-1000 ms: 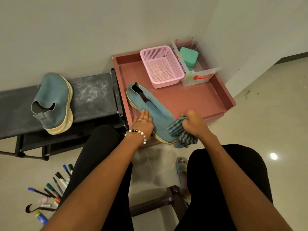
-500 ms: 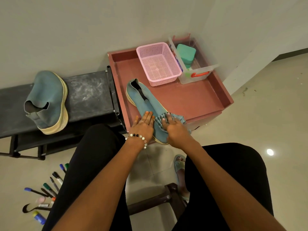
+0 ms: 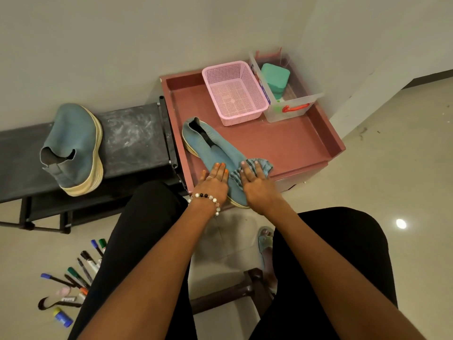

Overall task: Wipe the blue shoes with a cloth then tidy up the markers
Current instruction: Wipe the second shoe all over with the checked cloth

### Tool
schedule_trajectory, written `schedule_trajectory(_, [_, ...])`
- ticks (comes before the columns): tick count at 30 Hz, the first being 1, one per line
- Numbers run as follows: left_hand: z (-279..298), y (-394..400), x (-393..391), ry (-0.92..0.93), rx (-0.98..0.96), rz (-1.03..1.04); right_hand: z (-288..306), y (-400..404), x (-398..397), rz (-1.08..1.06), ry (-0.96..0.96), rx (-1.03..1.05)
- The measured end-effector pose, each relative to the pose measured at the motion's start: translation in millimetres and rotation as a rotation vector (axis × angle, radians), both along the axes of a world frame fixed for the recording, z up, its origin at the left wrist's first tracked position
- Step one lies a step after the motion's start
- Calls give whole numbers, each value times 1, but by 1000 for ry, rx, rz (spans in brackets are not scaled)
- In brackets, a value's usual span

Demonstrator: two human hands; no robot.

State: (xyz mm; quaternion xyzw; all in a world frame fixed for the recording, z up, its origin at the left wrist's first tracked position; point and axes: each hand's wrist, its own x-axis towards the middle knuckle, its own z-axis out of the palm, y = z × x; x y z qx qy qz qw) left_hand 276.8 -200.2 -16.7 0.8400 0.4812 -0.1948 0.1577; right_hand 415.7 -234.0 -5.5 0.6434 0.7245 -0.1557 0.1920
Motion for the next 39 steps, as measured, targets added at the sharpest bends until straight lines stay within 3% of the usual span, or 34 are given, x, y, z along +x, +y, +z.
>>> schedule_trajectory(4, [-4,-4,3,22,41,22,16,-15,-3,63,28,-156])
schedule_trajectory(7, [-6,-6,4,14,54,21,28,-20,20,-23,302,-211])
schedule_trajectory(15, [-1,-5,1,42,48,-6,40,-11,69,-1137,1118,417])
schedule_trajectory(17, [3,-10,2,43,70,14,36,-6,72,-1291,1193,479])
schedule_trajectory(19, [14,-16,0,-103,76,106,34,-3,73,-1333,1210,480])
schedule_trajectory(22, [34,-30,0,-378,133,385,32,0,69,-1319,1196,478])
schedule_trajectory(25, [41,-46,4,-461,166,643,28,2,63,-1264,1159,484])
schedule_trajectory(29, [20,-57,8,-489,-53,964,32,-3,56,-1138,1091,532])
schedule_trajectory(32, [10,-54,10,-644,-202,1162,31,-10,45,-806,1026,516])
schedule_trajectory(35, [15,-47,10,-733,-282,1253,14,-20,25,-348,730,384])
schedule_trajectory(39, [16,-45,11,-770,-298,1312,7,-38,-13,-138,170,76])
